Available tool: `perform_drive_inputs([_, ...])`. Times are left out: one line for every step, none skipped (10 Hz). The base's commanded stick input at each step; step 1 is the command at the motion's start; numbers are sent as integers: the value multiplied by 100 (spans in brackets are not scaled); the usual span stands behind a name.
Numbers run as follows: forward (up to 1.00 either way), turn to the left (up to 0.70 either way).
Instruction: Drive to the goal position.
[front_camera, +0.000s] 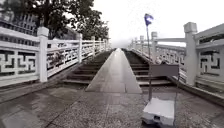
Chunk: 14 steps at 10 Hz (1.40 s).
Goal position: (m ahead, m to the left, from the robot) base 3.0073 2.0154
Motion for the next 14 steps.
perform_drive_inputs([3,1])
perform_drive_inputs([3,1])
perform_drive_inputs([3,1])
perform_drive_inputs([3,1])
perform_drive_inputs([3,1])
perform_drive_inputs([3,1])
perform_drive_inputs([3,1])
perform_drive_inputs([3,1])
perform_drive_inputs([3,1])
perform_drive_inputs([3,1])
perform_drive_inputs([3,1])
perform_drive_inputs([3,1])
perform_drive_inputs([3,1])
perform_drive_inputs([3,1])
